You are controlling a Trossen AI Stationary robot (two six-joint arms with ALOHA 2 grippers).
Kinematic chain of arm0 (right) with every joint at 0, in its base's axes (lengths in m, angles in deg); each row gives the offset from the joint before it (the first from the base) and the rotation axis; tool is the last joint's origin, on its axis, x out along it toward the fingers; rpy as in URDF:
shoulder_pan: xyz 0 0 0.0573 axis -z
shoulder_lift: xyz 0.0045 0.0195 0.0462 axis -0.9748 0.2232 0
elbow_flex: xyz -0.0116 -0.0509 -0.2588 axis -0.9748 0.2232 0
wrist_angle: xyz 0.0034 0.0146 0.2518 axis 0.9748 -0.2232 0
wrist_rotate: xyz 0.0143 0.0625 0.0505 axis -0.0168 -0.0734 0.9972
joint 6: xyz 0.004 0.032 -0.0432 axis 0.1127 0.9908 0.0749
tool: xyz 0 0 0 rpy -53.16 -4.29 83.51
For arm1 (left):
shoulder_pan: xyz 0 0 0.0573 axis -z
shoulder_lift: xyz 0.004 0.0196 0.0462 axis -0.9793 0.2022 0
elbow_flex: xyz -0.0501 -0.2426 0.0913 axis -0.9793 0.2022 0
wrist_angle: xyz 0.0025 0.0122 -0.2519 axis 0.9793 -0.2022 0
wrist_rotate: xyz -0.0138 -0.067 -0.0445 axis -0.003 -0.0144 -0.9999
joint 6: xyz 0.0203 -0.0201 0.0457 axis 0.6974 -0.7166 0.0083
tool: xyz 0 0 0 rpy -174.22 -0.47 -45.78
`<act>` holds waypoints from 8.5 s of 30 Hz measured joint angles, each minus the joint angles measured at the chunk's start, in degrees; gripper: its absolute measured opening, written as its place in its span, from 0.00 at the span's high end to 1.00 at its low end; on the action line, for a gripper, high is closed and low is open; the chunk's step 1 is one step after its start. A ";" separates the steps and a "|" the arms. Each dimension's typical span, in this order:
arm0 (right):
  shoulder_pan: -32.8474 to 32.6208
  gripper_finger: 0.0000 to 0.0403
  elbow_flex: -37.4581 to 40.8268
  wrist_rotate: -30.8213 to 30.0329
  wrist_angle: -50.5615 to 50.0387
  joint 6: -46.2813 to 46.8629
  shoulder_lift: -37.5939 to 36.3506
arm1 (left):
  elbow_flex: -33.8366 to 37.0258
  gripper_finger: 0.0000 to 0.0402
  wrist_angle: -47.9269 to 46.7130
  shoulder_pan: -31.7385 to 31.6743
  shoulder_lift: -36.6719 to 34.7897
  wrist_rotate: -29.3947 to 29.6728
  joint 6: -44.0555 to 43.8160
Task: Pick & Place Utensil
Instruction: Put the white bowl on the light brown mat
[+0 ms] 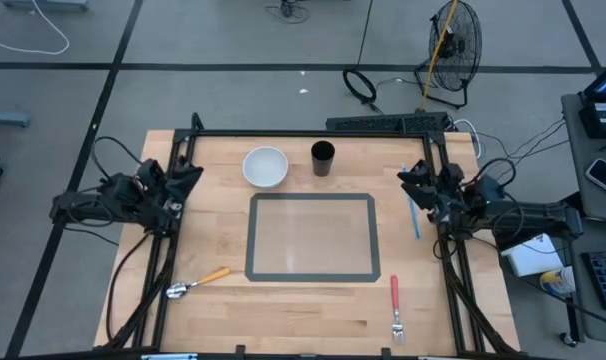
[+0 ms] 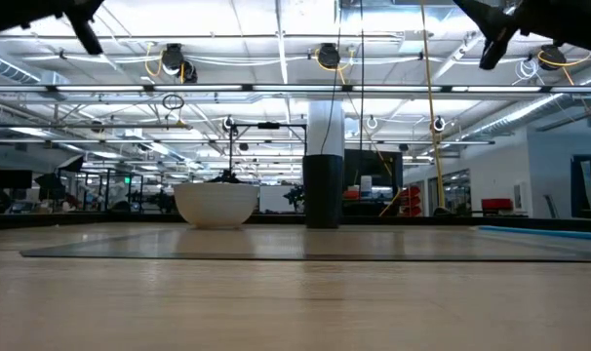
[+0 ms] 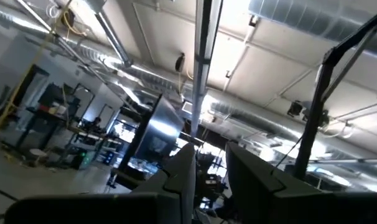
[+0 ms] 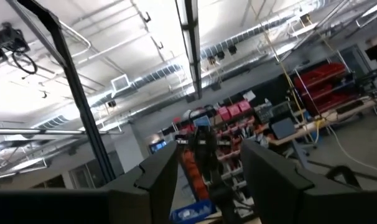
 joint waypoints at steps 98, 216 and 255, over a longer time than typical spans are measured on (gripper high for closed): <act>3.15 0.41 -27.89 -0.34 -22.86 -3.54 33.35 | -63.12 0.58 -80.04 -47.94 89.18 -16.59 14.81; 3.05 0.41 -23.98 -0.56 -24.59 -0.09 33.37 | -63.06 0.99 -84.19 -47.47 90.14 -21.50 16.04; 3.06 0.41 -24.00 -0.56 -23.71 -2.15 33.35 | -63.10 0.99 -83.51 -11.66 78.42 -16.88 -10.13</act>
